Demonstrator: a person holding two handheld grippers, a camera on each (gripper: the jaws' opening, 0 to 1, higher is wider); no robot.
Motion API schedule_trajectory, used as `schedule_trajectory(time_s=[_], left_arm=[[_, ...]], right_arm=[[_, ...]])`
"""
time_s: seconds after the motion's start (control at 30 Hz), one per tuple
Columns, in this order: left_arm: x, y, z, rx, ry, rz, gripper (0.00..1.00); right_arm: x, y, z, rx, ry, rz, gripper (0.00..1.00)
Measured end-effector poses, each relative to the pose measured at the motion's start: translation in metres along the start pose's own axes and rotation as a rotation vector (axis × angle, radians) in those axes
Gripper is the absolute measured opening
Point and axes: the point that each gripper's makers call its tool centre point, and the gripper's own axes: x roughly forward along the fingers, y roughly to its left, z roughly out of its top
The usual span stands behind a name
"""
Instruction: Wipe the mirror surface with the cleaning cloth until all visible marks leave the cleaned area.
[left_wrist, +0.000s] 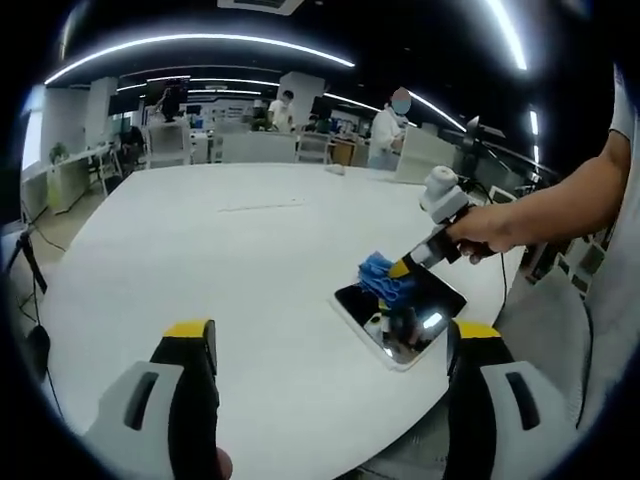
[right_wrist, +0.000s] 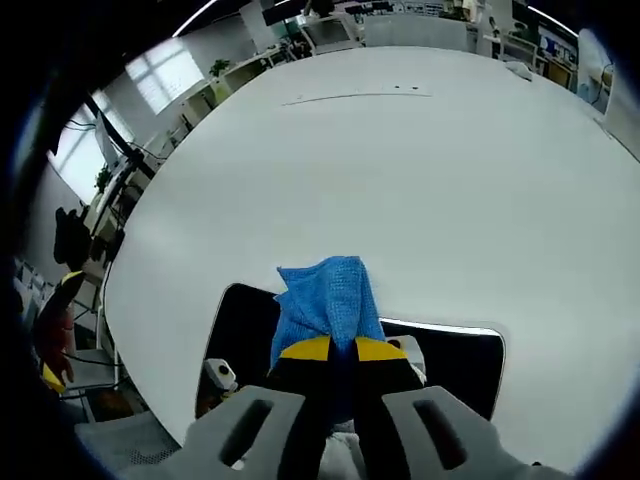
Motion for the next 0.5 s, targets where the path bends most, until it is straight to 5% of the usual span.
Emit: schedule_trajectory(time_s=[0.5], left_arm=[[0.003,-0.011,0.009,0.011,-0.019,0.0,0.95]], right_arm=[[0.001,-0.001,0.0,-0.024,0.016,0.024,0.01]])
